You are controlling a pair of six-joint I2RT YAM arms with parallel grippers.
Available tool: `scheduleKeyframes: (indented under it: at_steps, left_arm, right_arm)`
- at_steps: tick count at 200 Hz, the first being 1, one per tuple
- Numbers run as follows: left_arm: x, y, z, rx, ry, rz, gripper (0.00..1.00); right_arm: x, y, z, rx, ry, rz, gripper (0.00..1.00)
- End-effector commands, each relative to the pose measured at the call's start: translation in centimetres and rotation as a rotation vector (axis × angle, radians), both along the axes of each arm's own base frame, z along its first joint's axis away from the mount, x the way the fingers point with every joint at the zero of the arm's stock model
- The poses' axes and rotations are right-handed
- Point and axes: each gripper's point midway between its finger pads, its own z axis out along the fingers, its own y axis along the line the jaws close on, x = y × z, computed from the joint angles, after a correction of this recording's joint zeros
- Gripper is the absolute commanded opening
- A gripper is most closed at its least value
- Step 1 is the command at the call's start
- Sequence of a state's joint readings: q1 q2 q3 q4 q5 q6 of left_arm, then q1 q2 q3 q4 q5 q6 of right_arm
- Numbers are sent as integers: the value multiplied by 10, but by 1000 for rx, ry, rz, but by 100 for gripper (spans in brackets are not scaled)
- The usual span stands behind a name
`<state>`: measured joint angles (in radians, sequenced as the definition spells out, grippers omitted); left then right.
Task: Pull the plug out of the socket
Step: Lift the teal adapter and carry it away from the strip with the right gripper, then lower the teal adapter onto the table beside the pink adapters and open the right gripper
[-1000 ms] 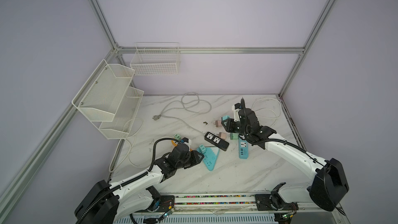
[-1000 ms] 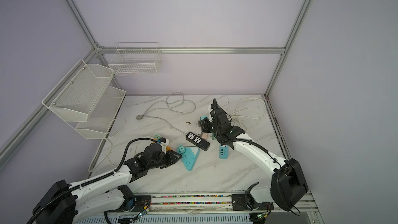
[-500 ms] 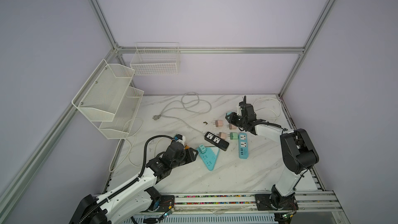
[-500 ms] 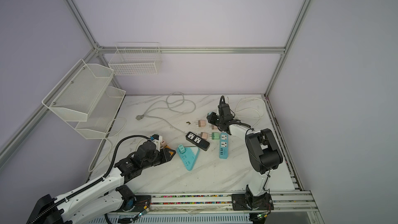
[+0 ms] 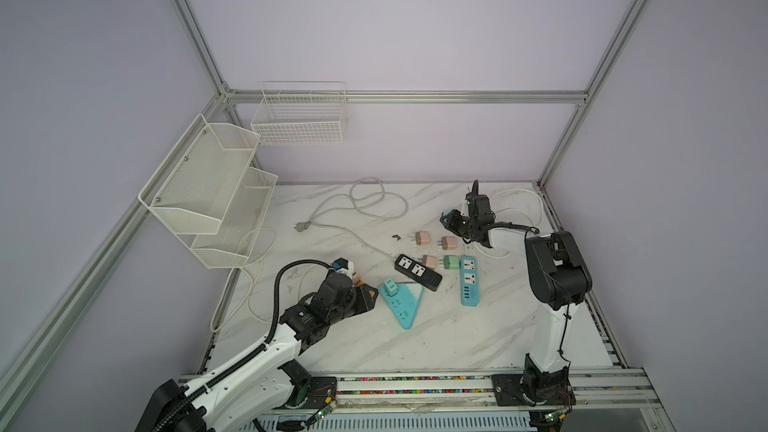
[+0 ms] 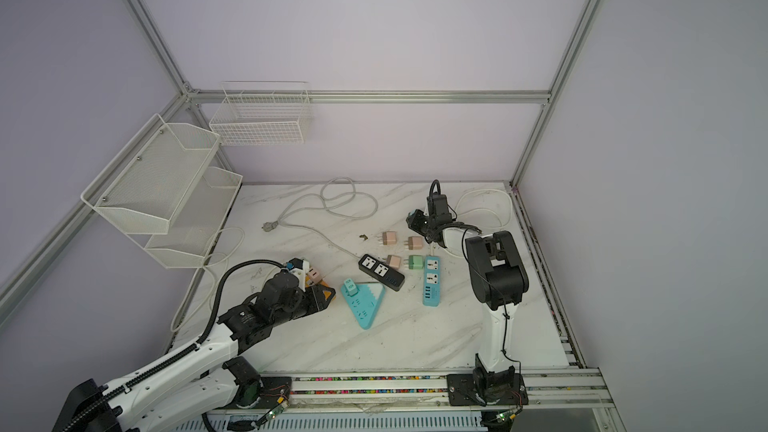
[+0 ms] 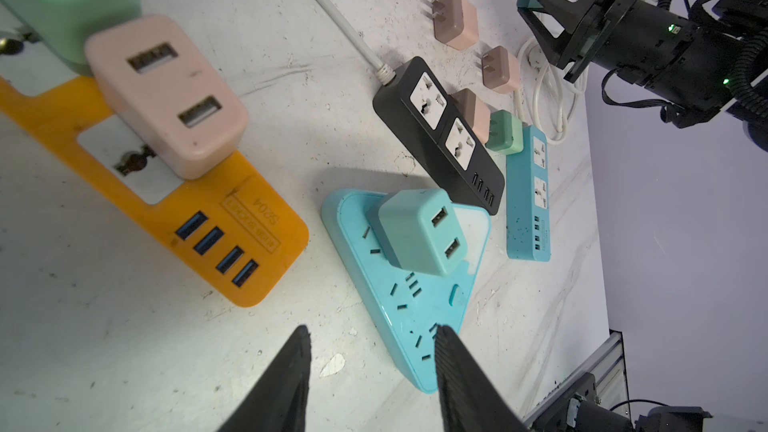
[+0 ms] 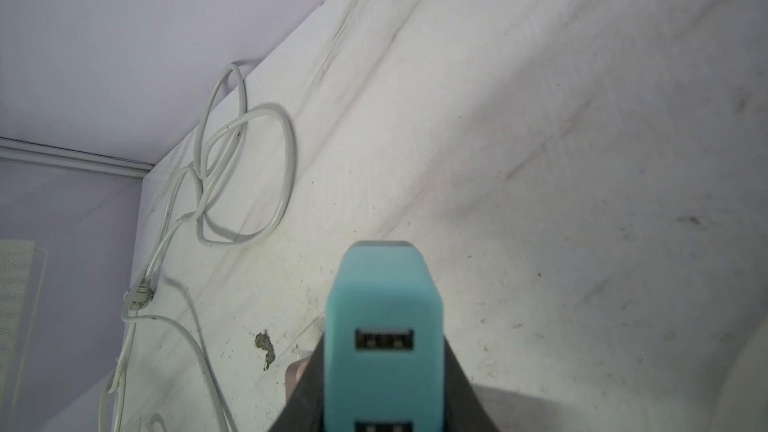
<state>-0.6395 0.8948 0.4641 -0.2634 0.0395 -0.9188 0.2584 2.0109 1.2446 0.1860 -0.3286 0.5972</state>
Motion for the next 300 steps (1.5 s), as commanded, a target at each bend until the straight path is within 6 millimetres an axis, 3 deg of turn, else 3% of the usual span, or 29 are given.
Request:
scheduleKeyframes:
  at_steps: [1, 89, 154, 239, 264, 300]
  left_arm:
    - [12, -6, 26, -24, -69, -10, 50]
    - [14, -5, 15, -20, -45, -5, 53]
    - [17, -5, 14, -23, -40, 3, 55]
    - [19, -4, 13, -27, -35, 16, 56]
    - [20, -6, 17, -45, -35, 12, 57]
    - [18, -5, 14, -59, -25, 26, 58]
  right_arm:
    - [8, -5, 2, -23, -15, -19, 15]
    - [4, -10, -28, -76, 40, -15, 23]
    - [3, -16, -29, -111, 55, -19, 41]
    - [-5, -33, -13, -213, 60, -43, 61]
    - [-10, -30, -9, -222, 79, -17, 65]
    - [-22, -20, 15, -274, 38, 22, 66]
